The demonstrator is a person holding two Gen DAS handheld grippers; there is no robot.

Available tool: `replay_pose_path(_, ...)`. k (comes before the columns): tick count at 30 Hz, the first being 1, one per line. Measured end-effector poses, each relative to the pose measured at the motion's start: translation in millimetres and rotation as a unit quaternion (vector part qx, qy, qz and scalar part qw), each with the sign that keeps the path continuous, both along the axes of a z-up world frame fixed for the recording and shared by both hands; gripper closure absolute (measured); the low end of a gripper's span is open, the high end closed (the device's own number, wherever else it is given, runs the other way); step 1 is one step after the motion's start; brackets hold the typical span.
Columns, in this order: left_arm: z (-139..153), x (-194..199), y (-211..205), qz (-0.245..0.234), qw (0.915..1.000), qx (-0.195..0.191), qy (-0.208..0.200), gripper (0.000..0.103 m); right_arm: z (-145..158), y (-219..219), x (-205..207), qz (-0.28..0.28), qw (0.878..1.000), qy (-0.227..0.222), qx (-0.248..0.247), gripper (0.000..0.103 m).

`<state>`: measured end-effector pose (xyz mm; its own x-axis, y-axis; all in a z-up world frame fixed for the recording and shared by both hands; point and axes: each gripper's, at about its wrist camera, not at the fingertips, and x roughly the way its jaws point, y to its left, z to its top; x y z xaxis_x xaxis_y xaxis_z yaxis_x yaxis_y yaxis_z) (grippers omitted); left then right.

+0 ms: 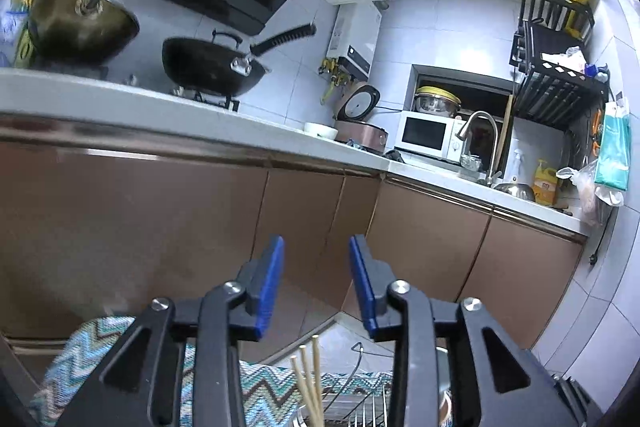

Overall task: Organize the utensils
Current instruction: 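Lower the spoon into the wire holder with the right tool while the left tool drops the chopstick in, then withdraw both open tools from the holder back over the chopsticks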

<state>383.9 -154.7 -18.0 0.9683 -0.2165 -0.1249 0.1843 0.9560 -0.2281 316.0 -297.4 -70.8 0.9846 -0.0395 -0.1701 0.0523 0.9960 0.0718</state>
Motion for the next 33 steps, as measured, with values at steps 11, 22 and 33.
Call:
replay_pose_path(11,46.2,-93.0,54.5,-0.033,0.9993,-0.019,-0.002,0.059,28.8,-4.7,-90.2,-0.007,1.000,0.018,0.024,0.054)
replay_pose_path(22,53.7,-193.1,102.8,-0.042,0.9984,0.014,0.035,0.053,30.1,4.1,-181.9,0.008,0.999,0.042,0.034,0.048)
replay_pose_path(33,44.1,-257.8,151.2,-0.024,0.9979,0.004,0.061,0.048,47.2,13.0,-244.7,0.009,0.999,0.018,0.045,0.043)
